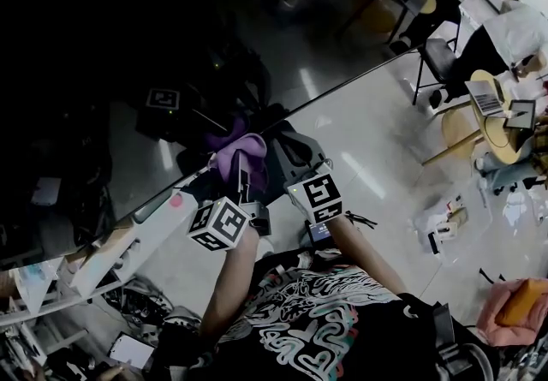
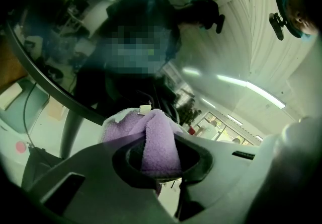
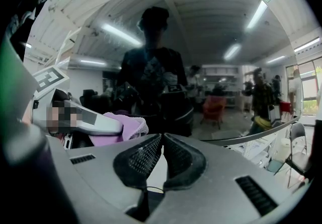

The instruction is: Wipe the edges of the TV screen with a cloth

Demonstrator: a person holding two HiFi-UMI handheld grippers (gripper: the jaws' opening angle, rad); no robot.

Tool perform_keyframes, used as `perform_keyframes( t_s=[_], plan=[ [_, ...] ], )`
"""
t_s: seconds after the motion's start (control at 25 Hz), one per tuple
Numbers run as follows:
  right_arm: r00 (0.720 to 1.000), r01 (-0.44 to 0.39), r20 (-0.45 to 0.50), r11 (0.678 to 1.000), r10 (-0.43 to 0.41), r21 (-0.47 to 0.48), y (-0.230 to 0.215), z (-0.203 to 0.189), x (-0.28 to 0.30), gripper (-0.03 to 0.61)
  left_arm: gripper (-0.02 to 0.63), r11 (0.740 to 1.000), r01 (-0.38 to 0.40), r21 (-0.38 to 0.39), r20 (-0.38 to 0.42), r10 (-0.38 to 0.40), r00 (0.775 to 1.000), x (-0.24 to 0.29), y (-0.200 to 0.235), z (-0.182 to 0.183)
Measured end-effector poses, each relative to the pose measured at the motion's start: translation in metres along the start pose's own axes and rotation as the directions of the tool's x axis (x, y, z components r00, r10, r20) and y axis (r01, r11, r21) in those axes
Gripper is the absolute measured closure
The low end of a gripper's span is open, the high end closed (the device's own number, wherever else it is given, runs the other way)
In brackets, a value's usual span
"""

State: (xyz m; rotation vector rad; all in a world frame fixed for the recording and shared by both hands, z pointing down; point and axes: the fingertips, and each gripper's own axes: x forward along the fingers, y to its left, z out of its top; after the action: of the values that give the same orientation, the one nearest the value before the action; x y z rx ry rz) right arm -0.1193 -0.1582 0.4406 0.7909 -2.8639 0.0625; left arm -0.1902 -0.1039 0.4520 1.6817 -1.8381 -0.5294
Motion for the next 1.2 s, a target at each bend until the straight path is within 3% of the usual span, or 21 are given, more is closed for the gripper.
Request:
perform_keyframes(
  t_s=[0.76, 1.2],
  plan=[
    [1.000, -0.002, -0.006, 1.000, 0.002, 0.011, -0.022, -0.006, -0.001, 0.543, 0.547, 1.000, 0.000, -0.020, -0.004, 0.000, 1.000, 0.019, -0.011, -0.009],
    [1.000, -0.004, -0.004, 1.000, 0.005, 0.022, -0.066, -0.008, -0.011, 0.543, 0.546, 1.000, -0.015, -0.028, 0.007, 0.015, 1.000, 0.043, -0.036, -0.022]
  ],
)
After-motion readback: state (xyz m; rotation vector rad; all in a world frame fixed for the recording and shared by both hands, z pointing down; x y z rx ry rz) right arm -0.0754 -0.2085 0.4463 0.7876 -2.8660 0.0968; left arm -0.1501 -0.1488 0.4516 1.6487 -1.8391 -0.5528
